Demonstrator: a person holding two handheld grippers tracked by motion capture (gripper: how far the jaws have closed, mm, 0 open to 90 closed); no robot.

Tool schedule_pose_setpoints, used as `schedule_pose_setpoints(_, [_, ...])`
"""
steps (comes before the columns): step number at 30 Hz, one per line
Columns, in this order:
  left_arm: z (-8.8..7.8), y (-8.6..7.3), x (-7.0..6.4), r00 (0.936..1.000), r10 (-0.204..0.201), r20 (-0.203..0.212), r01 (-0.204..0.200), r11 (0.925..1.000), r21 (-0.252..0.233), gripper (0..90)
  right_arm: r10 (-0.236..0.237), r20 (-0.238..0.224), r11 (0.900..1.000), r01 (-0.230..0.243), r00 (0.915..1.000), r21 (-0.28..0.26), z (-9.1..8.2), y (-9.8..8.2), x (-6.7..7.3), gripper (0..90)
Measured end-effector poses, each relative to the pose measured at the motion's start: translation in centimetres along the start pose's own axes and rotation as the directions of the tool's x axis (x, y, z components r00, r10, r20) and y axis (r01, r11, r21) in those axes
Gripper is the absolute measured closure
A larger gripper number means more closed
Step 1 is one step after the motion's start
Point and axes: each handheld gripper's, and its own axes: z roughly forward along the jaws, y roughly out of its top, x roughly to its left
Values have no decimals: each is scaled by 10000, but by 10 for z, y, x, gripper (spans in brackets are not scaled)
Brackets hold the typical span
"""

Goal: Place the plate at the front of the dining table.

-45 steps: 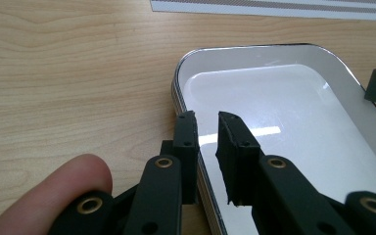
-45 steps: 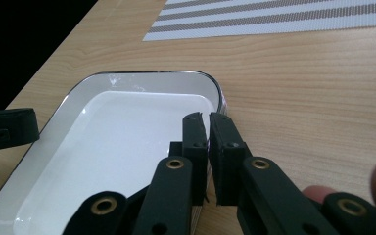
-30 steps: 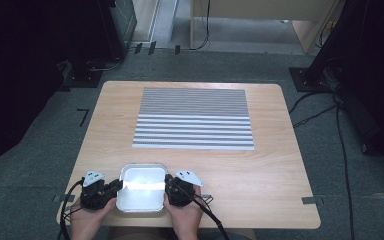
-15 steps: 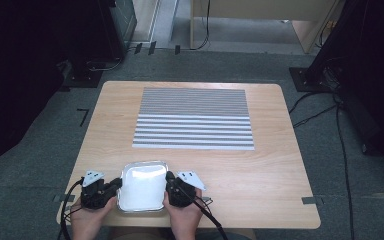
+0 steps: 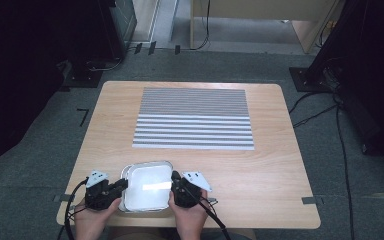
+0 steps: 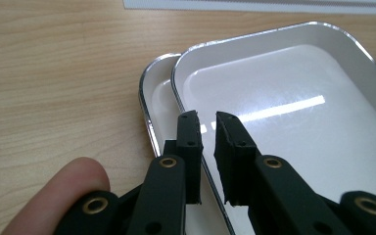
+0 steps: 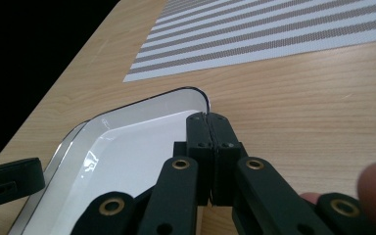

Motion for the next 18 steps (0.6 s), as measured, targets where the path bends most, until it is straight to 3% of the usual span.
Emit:
schedule_pose_setpoints(8, [5, -1, -1, 9999, 95, -105, -91, 9992, 379, 784, -468, 61, 9974, 464, 9989, 543, 5, -7, 3, 852])
schedule_pose_setpoints(13, [7, -2, 1, 9999, 30, -126, -24, 9987, 513, 765, -319, 261, 9987, 308, 9992, 406, 7, -8, 5, 881])
schedule_pose_setpoints(18, [10, -3, 1, 9997, -129, 225, 113, 9977, 673, 728, -183, 641, 9998, 174, 9978, 132, 8, -8, 5, 900])
